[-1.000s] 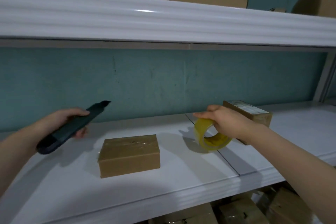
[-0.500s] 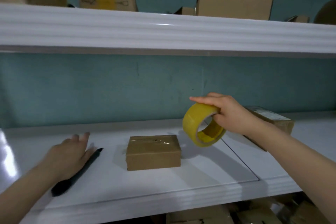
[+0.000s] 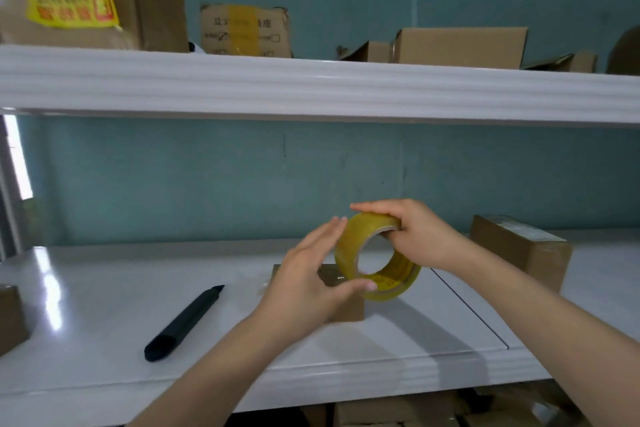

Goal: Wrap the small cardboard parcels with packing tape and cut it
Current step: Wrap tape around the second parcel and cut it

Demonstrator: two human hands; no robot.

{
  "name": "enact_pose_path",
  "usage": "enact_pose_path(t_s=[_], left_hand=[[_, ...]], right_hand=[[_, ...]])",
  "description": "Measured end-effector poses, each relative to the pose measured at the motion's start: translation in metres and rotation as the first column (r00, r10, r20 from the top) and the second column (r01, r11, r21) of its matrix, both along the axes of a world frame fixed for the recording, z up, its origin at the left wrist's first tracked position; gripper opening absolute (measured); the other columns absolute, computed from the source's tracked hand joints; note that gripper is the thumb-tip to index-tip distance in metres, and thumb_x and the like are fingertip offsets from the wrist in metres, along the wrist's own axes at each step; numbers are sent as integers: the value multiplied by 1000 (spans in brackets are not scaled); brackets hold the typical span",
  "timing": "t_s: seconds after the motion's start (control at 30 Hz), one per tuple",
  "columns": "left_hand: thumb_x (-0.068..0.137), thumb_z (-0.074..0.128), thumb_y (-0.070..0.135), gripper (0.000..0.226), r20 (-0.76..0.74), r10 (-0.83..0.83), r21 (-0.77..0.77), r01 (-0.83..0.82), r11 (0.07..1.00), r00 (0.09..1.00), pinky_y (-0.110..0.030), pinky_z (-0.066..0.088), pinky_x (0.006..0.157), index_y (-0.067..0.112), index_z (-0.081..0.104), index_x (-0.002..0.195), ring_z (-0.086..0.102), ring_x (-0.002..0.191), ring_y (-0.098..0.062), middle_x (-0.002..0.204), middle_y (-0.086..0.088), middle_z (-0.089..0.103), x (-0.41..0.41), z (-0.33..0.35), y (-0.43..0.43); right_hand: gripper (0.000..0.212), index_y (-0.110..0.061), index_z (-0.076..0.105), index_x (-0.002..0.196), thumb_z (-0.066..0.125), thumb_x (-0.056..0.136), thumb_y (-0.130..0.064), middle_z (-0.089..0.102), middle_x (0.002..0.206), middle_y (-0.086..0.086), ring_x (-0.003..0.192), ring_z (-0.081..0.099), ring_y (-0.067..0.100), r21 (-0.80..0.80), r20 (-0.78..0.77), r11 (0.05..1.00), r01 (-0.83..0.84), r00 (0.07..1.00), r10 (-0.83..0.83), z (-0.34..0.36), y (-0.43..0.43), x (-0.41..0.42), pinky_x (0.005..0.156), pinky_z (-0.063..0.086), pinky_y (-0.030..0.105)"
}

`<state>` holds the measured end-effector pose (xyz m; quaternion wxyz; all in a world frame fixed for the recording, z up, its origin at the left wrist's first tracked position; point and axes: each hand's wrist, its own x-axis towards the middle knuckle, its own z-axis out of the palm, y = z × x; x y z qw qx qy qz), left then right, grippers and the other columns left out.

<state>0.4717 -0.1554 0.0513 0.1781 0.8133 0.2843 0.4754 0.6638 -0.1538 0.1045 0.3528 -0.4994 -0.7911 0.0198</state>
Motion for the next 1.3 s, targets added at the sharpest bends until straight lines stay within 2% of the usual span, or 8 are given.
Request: enact_pose_path(t_s=[0.13,0.3,0.4,0.6,0.87,1.07,1.2,1.3], left_hand=[[63,83,18,50,266,-115,-192,169,967,957,-13,48,86,39,61,103,62,102,3,112,18,62,-7,-2,5],[75,71,-3,28,295,-171,-204,237,950,940,-6,47,80,11,73,99,63,96,10,108,4,66,-17,-2,2],[81,69,11,23,191,-119,47,112,993,974,-10,47,87,24,73,100,63,101,7,104,13,69,-23,-7,4],[86,56,19,20,-193,-13,466,103,879,981,-28,53,77,11,71,98,65,91,-8,99,1,73,-37,-4,5],[98,39,21,18,-472,76,601,258,756,878,-31,53,63,15,56,102,64,79,-22,91,-4,69,-63,7,-7],[81,50,1,36,-541,124,643,315,698,832,-28,49,54,10,50,116,57,72,-25,82,-9,63,-78,7,-17],[93,50,27,19,-474,67,522,218,824,878,-27,51,52,31,59,109,56,60,-12,78,4,66,-78,13,-23],[95,38,11,34,-502,68,618,302,726,862,-28,50,43,22,50,125,64,60,-22,96,-8,71,-80,3,-22]], right_hand=[[61,-23,60,124,43,79,15,63,123,-4,117,54,7,-51,16,998,24,1000,-23,-5,-5,-1,93,37,6],[57,-26,60,123,47,82,11,65,118,-8,114,57,6,-99,20,995,22,1000,-20,-8,-8,-3,97,42,18],[52,-25,60,123,49,85,8,66,115,-7,109,59,6,-141,46,990,15,999,-9,-9,-12,-7,95,45,21],[49,-23,60,124,52,86,6,67,114,-6,106,61,5,-251,79,967,-47,994,69,-12,-20,-14,96,47,27],[52,-21,58,126,46,85,9,60,108,-20,89,54,-21,-354,123,927,-126,976,179,-11,-32,-21,85,43,7],[47,-21,69,110,55,81,13,71,97,-11,89,65,0,-489,-21,850,-197,977,214,-15,-39,-15,78,49,13],[48,-20,71,106,54,78,15,73,98,-6,94,67,12,-502,-111,832,-237,972,209,-13,-42,-14,85,55,29],[47,-20,71,107,54,78,13,73,101,-3,101,65,18,-495,-130,834,-244,970,207,-12,-41,-15,93,52,39]])
